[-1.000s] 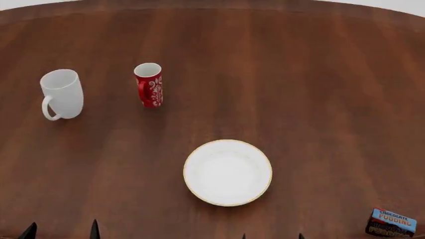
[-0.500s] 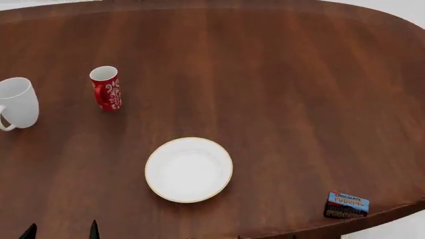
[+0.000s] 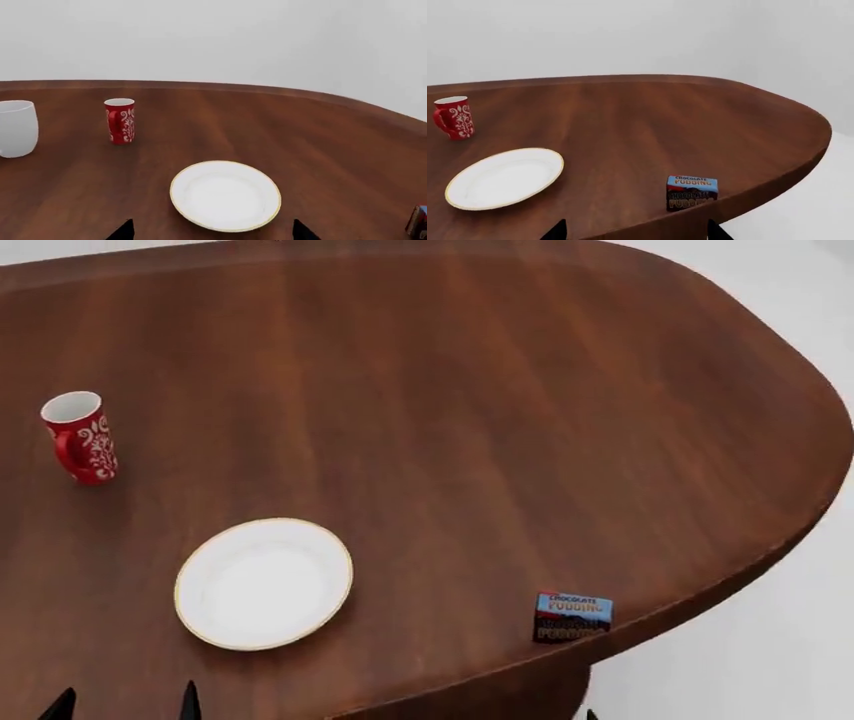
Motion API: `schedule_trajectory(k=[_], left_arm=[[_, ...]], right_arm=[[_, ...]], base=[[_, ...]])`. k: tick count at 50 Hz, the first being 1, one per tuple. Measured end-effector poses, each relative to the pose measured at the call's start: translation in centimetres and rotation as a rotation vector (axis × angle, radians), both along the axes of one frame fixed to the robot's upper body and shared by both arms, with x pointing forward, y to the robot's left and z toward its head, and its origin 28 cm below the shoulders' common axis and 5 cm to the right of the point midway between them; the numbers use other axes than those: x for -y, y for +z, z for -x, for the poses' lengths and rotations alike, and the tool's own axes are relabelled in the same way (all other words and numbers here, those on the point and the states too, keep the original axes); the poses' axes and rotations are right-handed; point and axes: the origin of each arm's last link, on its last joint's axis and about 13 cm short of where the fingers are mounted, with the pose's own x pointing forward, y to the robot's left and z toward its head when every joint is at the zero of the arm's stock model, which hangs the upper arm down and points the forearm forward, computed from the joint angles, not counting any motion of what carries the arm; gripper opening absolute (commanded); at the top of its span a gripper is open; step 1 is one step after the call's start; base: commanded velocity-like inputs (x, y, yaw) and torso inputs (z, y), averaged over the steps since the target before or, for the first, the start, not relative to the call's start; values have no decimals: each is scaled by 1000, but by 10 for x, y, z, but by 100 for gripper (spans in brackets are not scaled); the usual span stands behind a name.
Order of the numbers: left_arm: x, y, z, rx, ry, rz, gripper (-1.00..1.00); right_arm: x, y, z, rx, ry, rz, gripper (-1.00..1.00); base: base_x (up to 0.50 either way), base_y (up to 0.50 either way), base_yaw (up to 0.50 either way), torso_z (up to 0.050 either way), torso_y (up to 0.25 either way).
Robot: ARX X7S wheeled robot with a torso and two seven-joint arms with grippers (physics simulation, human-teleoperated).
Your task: Put the white mug on the plate.
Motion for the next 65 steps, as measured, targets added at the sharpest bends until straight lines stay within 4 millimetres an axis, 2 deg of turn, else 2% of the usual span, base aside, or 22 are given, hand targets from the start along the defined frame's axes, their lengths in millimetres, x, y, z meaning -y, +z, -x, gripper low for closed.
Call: schedule_trajectory(k=[17,38,52,65], left_arm=[[0,2,1,0,-3,2,100],[0,11,1,-25,-14,6,100],[-17,45,0,-14,46,12,100],[-39,82,-1,-17,119,-14,100]], right_arm=[[0,1,1,4,4,-14,100],[1,9,1,5,-28,5,100],[14,47,5,-31,-144,12,100],[43,86,32,20,-290,29,100]], base=[[-18,6,-496,0,0],[0,0,0,0,0],[0,0,0,0,0],[0,0,0,0,0]])
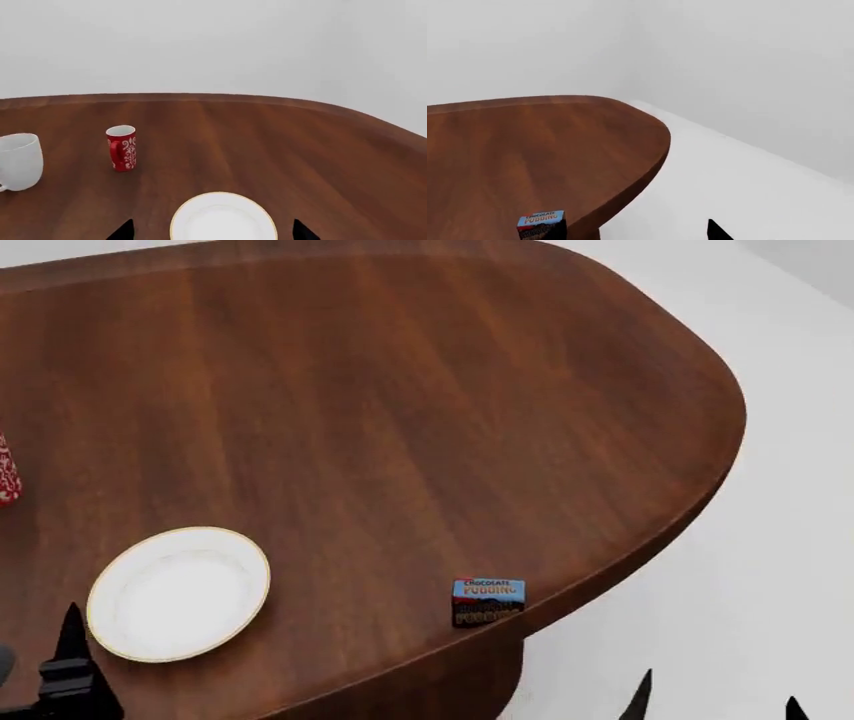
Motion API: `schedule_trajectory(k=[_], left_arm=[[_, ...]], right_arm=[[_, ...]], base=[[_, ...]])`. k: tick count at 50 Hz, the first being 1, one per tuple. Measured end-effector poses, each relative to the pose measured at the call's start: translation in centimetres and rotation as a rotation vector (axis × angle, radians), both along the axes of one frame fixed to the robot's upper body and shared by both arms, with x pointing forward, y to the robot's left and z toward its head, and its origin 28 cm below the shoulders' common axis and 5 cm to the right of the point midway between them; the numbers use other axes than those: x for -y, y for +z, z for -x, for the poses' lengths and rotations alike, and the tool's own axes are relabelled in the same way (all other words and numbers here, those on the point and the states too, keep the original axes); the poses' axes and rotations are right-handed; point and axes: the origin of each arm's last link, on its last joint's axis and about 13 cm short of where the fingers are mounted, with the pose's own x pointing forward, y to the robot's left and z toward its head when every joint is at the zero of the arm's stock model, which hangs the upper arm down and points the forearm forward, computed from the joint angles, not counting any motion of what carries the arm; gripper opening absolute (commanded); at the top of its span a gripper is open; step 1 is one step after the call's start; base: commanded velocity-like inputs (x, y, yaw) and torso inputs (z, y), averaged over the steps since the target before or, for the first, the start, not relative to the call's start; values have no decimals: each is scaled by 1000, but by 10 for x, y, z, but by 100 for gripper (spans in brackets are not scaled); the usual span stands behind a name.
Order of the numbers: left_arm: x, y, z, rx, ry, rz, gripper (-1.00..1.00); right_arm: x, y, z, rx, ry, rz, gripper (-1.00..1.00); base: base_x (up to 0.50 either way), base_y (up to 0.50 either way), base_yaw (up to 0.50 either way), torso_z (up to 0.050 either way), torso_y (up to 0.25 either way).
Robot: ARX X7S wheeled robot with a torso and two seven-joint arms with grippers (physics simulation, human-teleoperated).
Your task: Put the white mug on the plate.
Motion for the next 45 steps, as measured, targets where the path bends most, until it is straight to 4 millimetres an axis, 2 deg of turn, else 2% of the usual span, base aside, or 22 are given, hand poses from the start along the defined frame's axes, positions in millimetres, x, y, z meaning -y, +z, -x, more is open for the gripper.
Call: schedule_trajectory(k=[8,17,24,45], left_arm=[[-10,16,1,-9,29,-36,100],[-20,27,3,-15,56,-61,100],[-22,31,4,-10,64,-67,100],[-22,34,5,-10,52,-84,100]], right_arm=[[14,13,18,23,-74,4,100],[22,17,30,42,-113,-1,100],[25,18,34,59,-124,-11,100],[26,16,34,75,-117,-40,100]], base=[[0,0,0,0,0],[0,0,0,0,0],[63,161,0,0,0],[147,375,0,0,0]])
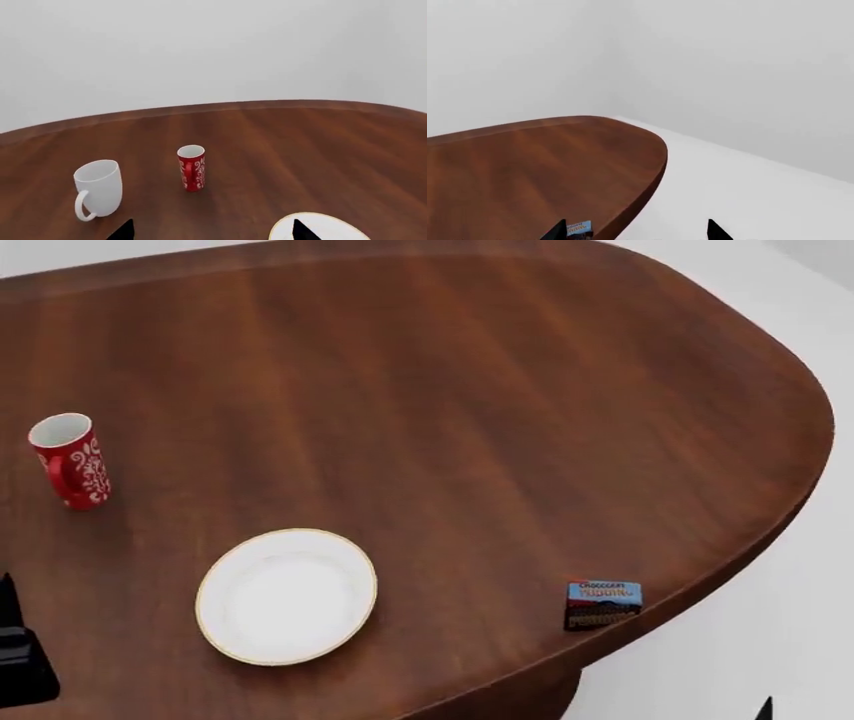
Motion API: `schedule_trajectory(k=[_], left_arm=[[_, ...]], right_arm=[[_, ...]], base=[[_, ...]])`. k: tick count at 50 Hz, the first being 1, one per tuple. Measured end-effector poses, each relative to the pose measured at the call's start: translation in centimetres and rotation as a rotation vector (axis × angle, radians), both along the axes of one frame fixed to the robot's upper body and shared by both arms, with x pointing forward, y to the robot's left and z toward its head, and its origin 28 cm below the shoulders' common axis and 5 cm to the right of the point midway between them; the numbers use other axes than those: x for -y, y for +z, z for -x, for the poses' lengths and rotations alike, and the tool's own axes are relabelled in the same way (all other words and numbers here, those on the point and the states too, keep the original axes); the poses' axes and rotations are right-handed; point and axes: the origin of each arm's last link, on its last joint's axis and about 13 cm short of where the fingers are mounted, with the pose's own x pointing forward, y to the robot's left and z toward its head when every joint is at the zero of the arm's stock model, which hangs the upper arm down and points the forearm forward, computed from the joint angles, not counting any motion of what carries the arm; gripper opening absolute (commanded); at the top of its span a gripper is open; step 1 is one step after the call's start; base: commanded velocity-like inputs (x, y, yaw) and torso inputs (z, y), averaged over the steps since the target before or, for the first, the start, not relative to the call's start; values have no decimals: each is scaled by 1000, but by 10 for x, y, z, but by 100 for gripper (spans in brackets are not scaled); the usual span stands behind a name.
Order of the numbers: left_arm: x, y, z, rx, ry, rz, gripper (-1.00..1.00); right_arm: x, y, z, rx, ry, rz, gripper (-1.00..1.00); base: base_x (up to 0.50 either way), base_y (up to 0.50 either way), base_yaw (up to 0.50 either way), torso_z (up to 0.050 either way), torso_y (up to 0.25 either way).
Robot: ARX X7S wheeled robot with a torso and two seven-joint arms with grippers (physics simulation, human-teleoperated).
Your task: Put the white mug on the plate.
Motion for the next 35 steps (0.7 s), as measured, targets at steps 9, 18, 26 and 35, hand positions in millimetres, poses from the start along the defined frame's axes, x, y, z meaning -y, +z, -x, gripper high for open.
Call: schedule_trajectory(k=[9,18,26,35], left_arm=[[1,0,0,-1,-6,-2,100],[1,-1,0,-2,-8,-5,100],[2,-2,0,-4,-12,-8,100],[3,-3,0,-6,-17,-13,100]], right_arm=[[0,1,-1,5,5,-3,100],[-1,1,-2,13,11,-6,100],[-1,1,-1,26,22,-12,100],[-1,1,0,43,35,-18,100]], base=[[150,384,0,0,0],[144,359,0,0,0],[157,91,0,0,0],[247,-20,0,0,0]])
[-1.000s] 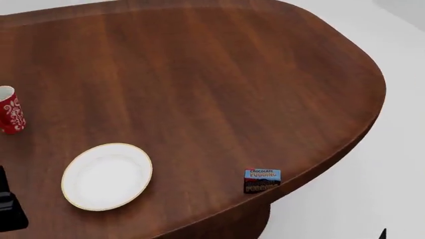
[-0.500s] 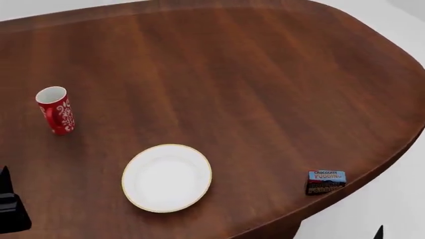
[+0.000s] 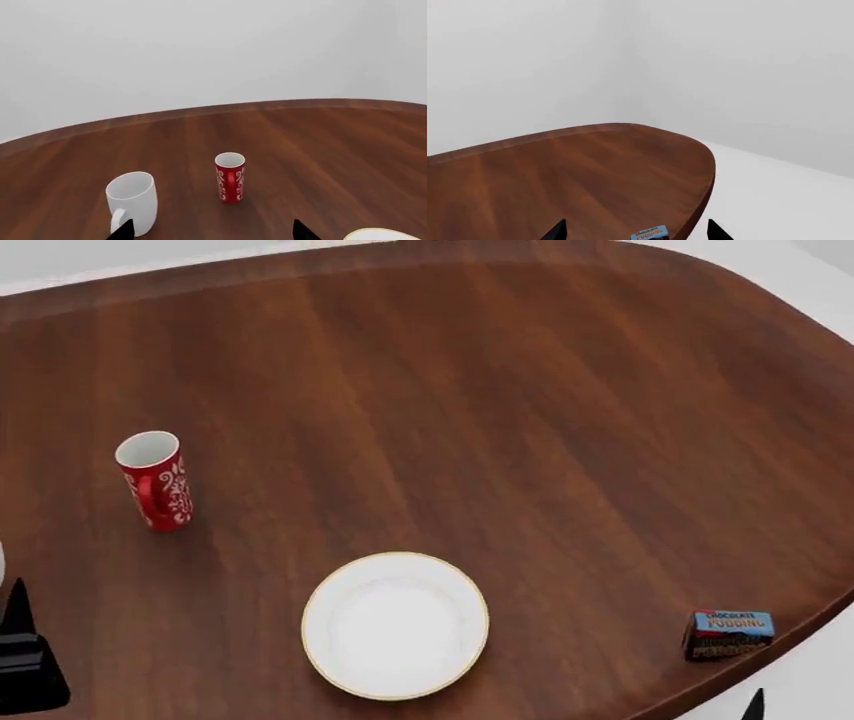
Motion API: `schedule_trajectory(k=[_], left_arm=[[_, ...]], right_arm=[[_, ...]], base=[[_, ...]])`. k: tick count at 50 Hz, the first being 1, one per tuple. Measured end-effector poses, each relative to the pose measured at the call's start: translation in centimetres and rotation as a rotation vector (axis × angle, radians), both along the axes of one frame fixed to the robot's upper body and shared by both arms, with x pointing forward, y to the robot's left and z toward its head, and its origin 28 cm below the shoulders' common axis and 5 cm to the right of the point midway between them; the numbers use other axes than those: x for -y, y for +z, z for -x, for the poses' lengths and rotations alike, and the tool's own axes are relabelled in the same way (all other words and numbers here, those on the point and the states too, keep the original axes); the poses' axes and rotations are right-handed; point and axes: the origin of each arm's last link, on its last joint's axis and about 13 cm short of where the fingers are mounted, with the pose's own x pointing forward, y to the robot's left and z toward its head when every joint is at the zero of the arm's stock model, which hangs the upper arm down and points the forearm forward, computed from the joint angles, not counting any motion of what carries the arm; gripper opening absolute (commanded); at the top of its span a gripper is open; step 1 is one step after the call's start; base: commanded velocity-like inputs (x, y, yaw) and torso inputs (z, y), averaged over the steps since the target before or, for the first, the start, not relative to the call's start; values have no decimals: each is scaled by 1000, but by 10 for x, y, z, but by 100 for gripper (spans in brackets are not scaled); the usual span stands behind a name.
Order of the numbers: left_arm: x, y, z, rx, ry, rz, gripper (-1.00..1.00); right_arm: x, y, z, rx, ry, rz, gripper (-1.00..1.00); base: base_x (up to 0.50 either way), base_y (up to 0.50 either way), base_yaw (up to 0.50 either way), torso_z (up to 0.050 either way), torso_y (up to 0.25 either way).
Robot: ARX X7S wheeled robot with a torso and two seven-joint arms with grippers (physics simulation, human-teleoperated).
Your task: Put the white mug on the plate.
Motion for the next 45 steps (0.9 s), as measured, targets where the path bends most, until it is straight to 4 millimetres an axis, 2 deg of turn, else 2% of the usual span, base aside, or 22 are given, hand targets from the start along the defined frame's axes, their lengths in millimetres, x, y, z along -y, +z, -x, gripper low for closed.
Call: schedule_trajectory(k=[34,45], left_arm=[[3,0,-1,-4,-5,-12,100],[3,-1,-2,-6,-9,-12,100]], right_arm=[[0,-3,-1,22,26,-12,100],[0,-4,-2,23,28,-21,100]], base=[[304,54,0,0,0],[252,-84,0,0,0]])
